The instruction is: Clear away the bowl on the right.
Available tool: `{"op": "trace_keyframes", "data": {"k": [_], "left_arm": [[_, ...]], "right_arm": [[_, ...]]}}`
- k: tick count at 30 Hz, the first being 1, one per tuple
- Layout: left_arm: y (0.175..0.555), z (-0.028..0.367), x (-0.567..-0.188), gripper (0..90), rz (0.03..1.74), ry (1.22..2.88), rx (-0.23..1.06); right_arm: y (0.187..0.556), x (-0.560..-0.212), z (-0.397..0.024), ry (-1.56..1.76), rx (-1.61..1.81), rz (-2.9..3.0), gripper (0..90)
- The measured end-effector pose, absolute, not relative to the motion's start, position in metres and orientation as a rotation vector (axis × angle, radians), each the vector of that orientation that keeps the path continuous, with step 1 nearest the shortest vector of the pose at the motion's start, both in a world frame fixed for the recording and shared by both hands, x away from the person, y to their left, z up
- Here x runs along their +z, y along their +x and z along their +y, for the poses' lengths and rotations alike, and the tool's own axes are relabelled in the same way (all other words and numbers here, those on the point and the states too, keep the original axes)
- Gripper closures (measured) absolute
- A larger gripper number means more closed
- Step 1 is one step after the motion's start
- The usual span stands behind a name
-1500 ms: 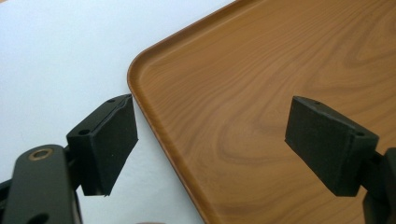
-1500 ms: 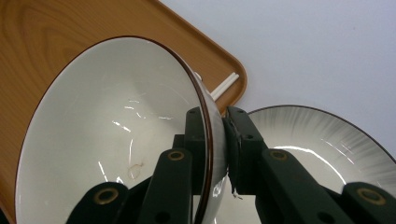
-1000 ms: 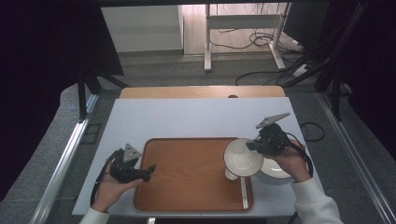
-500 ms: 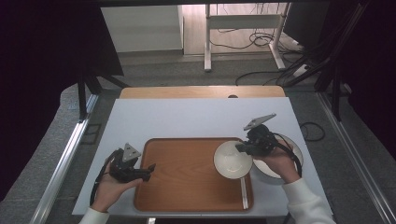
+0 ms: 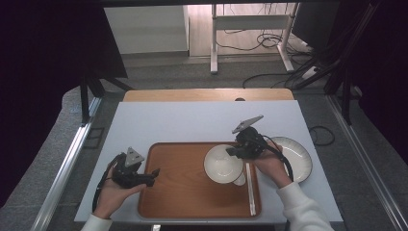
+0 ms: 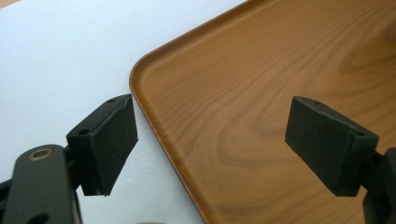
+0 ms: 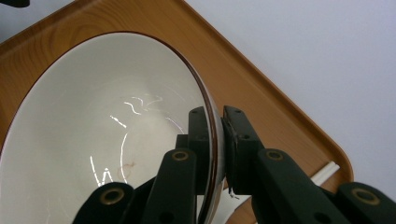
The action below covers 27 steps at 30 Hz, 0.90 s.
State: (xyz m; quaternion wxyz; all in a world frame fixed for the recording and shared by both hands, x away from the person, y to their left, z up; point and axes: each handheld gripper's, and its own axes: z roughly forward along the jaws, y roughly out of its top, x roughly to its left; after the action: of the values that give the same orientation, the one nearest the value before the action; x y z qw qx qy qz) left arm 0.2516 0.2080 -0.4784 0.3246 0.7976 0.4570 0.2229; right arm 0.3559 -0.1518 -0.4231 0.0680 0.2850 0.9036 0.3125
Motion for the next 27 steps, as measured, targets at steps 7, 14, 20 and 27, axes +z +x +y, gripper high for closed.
{"op": "trace_keyframes", "data": {"k": [7,14,20,27], "left_arm": [[0.252,0.209,-0.478,16.5,1.199,2.094,0.584],[0.252,0.209,-0.479,16.5,1.201,2.093,0.581],[0.252,0.209,-0.479,16.5,1.202,2.088,0.582],[0.252,0.209,-0.479,16.5,1.200,2.095,0.580]], "right_arm": [[0.368,-0.438,-0.146,0.906,0.907,2.728,82.3],[0.381,-0.459,-0.140,0.950,0.876,2.748,82.2],[0.387,-0.470,-0.135,0.975,0.863,2.757,82.0],[0.392,-0.479,-0.140,1.016,0.828,2.761,80.8]]}}
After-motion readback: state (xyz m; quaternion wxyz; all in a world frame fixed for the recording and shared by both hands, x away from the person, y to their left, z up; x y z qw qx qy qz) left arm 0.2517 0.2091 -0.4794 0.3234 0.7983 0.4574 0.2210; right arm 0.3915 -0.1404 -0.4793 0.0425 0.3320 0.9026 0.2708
